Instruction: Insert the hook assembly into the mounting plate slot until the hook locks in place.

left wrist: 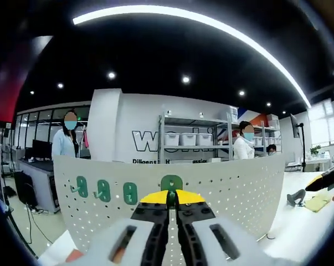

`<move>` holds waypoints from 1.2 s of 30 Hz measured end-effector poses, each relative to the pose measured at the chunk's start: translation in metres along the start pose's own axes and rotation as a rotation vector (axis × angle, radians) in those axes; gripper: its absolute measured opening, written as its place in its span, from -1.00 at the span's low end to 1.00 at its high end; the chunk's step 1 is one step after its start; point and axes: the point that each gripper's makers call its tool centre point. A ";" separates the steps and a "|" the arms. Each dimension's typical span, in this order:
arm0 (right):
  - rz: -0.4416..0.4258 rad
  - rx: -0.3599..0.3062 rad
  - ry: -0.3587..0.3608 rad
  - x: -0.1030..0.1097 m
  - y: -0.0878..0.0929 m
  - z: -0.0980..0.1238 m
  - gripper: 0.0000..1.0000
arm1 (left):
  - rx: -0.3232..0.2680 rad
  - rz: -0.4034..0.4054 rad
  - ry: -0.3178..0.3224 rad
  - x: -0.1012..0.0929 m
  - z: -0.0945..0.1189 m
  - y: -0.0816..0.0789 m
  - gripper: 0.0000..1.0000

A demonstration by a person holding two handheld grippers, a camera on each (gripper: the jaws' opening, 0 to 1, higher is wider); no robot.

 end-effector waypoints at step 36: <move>0.000 0.027 0.011 -0.014 -0.004 -0.010 0.76 | 0.007 -0.034 -0.061 0.013 -0.055 0.017 -0.94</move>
Point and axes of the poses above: the point that each gripper's makers call its tool centre point, and the gripper's own axes: z roughly backward along the fingers, x roughly to its left, y roughly out of its underside, and after that the axes turned 11 degrees about -z, right-handed
